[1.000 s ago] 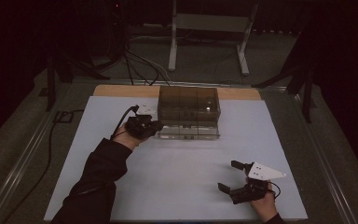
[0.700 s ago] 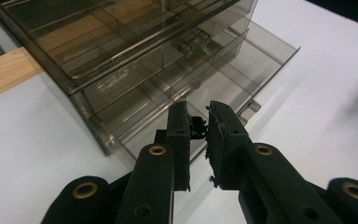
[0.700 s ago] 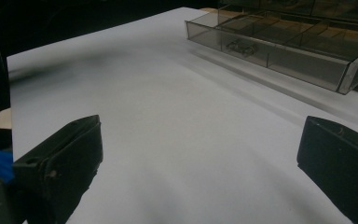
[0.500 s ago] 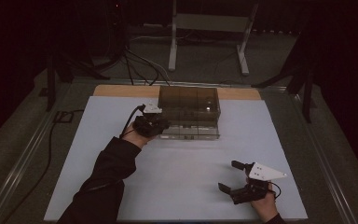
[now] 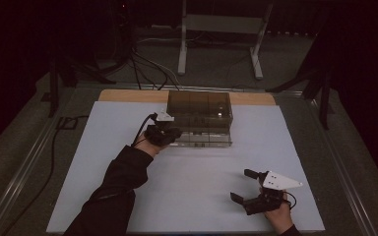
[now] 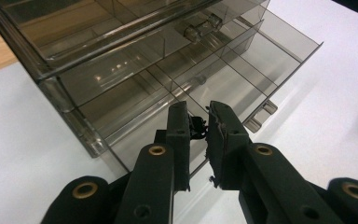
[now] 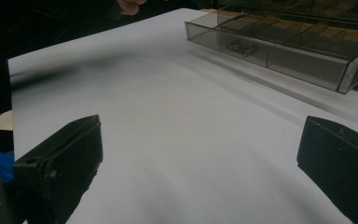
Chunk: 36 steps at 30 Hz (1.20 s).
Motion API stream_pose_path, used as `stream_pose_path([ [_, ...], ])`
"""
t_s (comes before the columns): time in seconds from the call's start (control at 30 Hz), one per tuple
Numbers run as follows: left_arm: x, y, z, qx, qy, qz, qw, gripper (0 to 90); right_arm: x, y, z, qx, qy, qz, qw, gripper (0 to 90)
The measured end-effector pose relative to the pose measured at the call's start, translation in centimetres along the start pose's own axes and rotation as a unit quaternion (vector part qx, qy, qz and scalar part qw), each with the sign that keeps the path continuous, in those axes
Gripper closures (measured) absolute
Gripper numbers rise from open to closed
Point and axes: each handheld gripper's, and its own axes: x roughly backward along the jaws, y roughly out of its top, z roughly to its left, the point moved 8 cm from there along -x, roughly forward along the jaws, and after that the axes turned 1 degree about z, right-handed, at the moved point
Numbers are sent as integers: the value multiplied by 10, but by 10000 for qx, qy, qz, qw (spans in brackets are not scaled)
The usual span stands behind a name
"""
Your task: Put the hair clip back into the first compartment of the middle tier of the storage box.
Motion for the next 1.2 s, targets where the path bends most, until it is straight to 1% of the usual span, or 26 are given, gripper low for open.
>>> stream_pose_path([
  [0.07, -3, 0, 0, 24, 5, -7, 10000, 803, 0, 0, 0, 16, -3, 12, 10000, 3],
  [0.13, -6, 0, -1, 69, -24, 4, 10000, 803, 0, 0, 0, -17, 2, 1, 10000, 3],
  [0.23, -8, 1, -1, 57, -19, 13, 10000, 803, 0, -1, 0, -7, 3, 14, 10000, 3],
  [0.37, -12, 4, -2, 114, -28, -7, 9999, 803, 0, 0, 0, -24, 10, 0, 10000, 2],
  [0.4, -13, 5, -2, 81, -5, -8, 10000, 802, 0, -1, 0, -16, 10, 5, 10000, 2],
  [0.47, -14, 6, -3, 101, -11, -2, 9999, 802, 0, -1, -1, -20, 6, 14, 10000, 3],
  [0.57, -16, 8, -2, 84, 66, 6, 9999, 796, 0, -1, -1, -33, 8, 12, 10000, 3],
  [0.63, -16, 10, -1, 107, 101, -46, 9999, 795, 0, -1, -1, -18, 5, 26, 10000, 2],
  [0.67, -17, 10, 0, 124, 101, -32, 9999, 788, 0, -1, -1, -26, 1, 16, 10000, 2],
  [0.7, -17, 11, 0, 144, 103, -19, 9998, 757, 0, -1, -1, -46, 12, 4, 10000, 2],
  [0.73, -17, 11, 0, 140, 149, -35, 9998, 751, 0, -1, -2, -53, 15, 10, 10000, 2],
  [0.77, -16, 12, 0, 97, 192, -51, 9998, 700, 0, -1, -1, -38, 9, 20, 10000, 2],
  [0.8, -15, 12, 0, 112, 228, -85, 9996, 662, 0, -1, -1, -25, 15, 27, 10000, 2],
  [0.87, -13, 13, 1, 178, 350, -91, 9992, 559, 0, -1, -1, -27, 8, 20, 10000, 2],
  [0.93, -11, 13, 1, 210, 391, -122, 9989, 493, 0, -1, -1, -53, 19, 21, 10000, 2],
  [1.07, -6, 13, 1, 258, 351, -158, 9989, 451, 0, -2, -1, -32, 13, 38, 10000, 2],
  [1.13, -4, 13, -1, 241, 325, -164, 9990, 438, 0, -1, -1, -35, 21, 40, 10000, 3],
  [1.2, -2, 13, -2, 230, 322, -173, 9991, 398, 0, -2, -1, -18, 20, 48, 10000, 3],
])
